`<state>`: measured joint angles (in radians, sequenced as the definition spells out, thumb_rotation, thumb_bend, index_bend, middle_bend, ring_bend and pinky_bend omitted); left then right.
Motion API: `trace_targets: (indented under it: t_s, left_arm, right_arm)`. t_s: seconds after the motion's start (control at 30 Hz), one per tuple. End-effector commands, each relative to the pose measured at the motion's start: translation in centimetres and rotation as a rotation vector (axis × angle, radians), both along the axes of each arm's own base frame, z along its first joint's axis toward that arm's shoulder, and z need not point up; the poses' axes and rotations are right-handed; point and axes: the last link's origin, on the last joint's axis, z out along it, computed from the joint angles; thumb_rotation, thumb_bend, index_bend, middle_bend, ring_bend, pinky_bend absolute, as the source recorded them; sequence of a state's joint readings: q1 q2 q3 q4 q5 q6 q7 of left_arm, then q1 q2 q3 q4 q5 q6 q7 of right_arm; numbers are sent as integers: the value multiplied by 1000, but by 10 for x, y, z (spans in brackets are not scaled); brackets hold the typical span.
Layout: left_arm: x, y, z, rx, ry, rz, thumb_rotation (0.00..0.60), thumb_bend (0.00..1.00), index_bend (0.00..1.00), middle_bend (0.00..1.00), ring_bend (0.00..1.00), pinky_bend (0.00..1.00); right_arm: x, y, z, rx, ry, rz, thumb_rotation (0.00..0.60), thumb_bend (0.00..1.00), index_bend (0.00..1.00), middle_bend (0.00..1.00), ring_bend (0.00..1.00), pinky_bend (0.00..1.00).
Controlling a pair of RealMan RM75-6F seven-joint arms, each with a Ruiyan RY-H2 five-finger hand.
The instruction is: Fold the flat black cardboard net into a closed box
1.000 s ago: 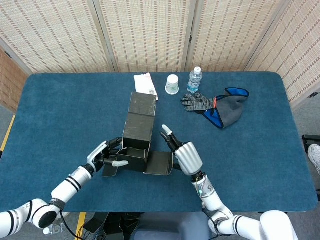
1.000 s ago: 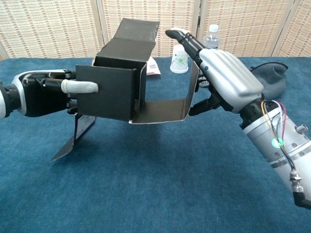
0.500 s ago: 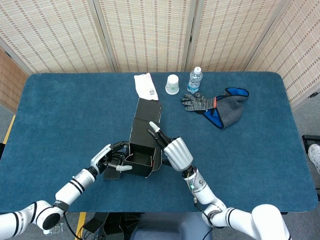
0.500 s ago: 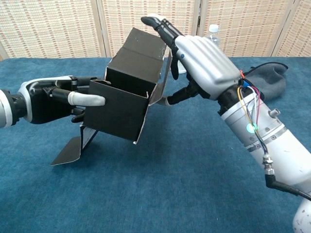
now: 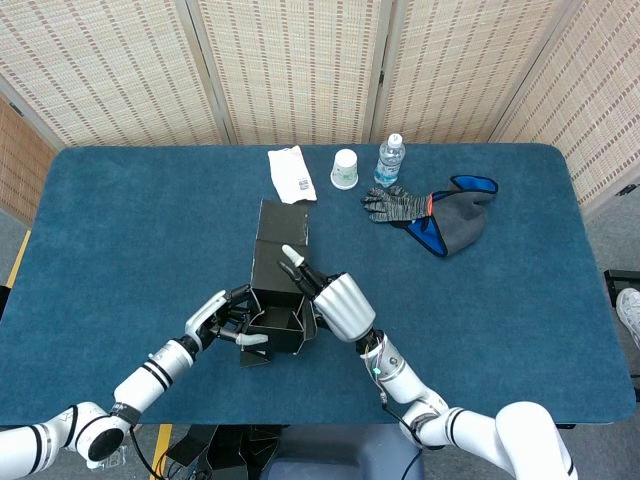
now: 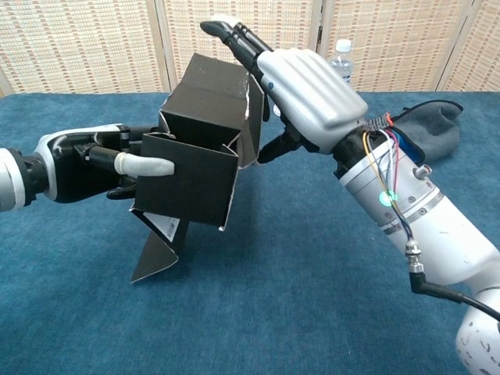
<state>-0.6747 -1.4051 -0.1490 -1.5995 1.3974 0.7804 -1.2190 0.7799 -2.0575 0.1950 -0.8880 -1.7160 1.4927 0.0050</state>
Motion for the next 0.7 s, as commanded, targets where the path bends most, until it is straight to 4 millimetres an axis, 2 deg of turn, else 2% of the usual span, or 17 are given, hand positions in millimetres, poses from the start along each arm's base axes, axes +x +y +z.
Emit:
trace_targets:
  t_s: [0.03, 0.3, 0.7]
  left_arm:
    - [0, 0, 1, 2, -2, 1, 600, 114, 287, 271, 581, 774]
    - [-4, -1, 3, 2, -1, 3, 600, 114, 286, 271, 581, 774]
    - [-6, -2, 0, -12, -3, 0, 600, 114, 280, 271, 580, 774]
  right_arm:
    - [2, 0, 0, 0, -14, -3, 600, 50, 0, 0, 618, 1000]
    - [-1, 1, 3, -12, -49, -7, 600, 1, 0, 0, 594, 1000]
    - [-15, 1, 10, 8, -74, -83, 600, 0, 0, 0, 553, 1000]
